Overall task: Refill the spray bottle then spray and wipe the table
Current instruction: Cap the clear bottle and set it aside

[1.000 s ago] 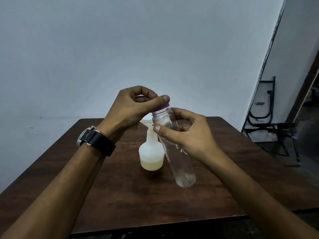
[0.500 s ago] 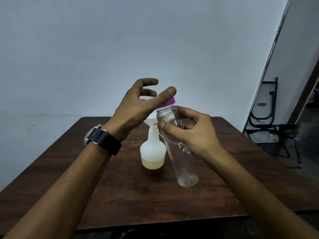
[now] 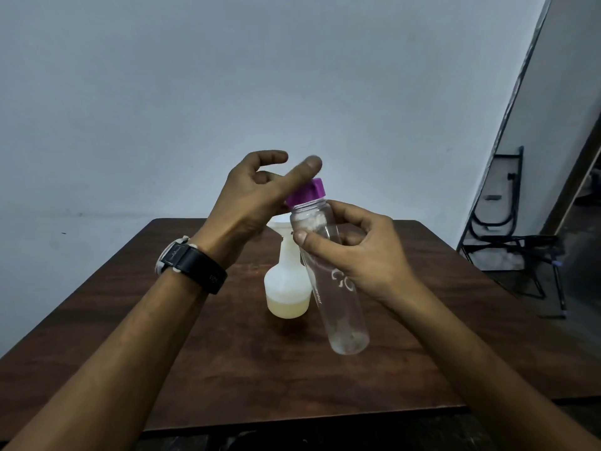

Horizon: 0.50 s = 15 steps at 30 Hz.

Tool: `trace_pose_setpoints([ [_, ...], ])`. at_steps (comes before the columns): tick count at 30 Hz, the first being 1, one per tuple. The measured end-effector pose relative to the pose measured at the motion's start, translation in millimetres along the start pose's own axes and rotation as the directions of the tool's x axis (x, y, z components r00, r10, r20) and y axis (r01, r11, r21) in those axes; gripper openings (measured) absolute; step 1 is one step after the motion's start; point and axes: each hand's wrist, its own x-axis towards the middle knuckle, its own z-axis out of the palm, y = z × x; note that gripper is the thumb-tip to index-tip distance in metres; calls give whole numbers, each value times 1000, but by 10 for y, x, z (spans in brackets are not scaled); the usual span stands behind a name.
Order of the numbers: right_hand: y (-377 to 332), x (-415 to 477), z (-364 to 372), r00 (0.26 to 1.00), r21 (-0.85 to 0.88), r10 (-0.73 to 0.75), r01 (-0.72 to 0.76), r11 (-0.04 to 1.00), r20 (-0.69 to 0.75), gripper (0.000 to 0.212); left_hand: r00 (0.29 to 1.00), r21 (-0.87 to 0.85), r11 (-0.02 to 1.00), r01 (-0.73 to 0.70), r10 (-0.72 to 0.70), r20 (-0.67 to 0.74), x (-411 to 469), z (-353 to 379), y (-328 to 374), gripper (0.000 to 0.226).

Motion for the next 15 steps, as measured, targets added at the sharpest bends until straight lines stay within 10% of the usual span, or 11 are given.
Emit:
trace_pose_setpoints([
  [15, 68, 50, -14, 999, 30, 21, -20, 999, -30, 40, 991, 39, 997, -64, 68, -116, 10, -23, -46, 61],
])
